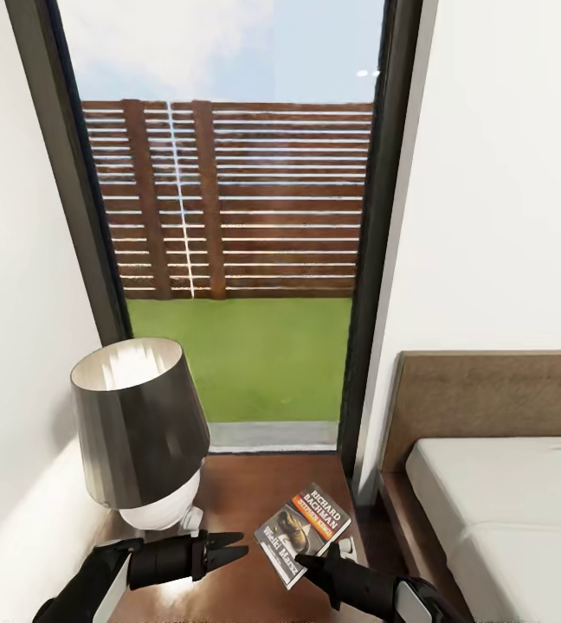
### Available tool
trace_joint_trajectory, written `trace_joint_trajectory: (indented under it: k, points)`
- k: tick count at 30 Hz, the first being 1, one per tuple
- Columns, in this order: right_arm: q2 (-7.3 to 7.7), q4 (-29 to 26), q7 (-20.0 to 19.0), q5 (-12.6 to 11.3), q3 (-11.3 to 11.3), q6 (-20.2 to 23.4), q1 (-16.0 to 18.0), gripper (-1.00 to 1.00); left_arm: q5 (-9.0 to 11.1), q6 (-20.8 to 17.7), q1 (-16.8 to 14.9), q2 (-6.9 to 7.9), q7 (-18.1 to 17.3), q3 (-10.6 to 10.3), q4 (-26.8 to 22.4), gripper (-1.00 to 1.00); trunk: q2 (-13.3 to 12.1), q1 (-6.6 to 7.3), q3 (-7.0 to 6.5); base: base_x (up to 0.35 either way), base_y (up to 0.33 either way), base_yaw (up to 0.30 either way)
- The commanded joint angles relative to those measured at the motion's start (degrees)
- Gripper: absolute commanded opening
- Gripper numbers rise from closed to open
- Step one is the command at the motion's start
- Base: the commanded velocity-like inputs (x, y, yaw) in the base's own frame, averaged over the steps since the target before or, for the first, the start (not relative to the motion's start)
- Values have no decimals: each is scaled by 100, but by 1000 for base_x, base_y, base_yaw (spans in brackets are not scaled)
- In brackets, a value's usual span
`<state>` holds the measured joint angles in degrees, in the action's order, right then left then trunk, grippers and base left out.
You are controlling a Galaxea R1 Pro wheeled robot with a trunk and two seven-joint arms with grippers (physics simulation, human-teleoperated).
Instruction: In the bedroom, move the book from the bed onto either nightstand, and place the two sandals side by side next to the bed.
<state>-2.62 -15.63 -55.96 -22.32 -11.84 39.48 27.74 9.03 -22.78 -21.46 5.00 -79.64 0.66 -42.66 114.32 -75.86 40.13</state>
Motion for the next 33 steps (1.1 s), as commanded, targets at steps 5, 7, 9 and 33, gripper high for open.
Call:
trace_joint_trajectory:
  k: [5, 7, 9, 33]
  points:
    - [-2, -9, -11, -27, -20, 81, 3, -100, 12, -60, -5, -6, -10, -8, 84, 100, 205, -110, 96, 0, 0, 0]
    - [-2, -10, -11, -27, -20, 84, 3, -100, 12, -60, -4, -7, -9, -11, 119, 100, 285, -154, 132, 0, 0, 0]
    - [-2, -10, -11, -27, -20, 87, 3, -100, 11, -60, -5, -8, -8, -12, 134, 100, 365, -197, 168, 0, 0, 0]
    - [-4, -10, -11, -27, -20, 87, 3, -100, 11, -60, -2, -7, -8, -13, 149, 100, 1328, -725, 599, 0, 0, 0]
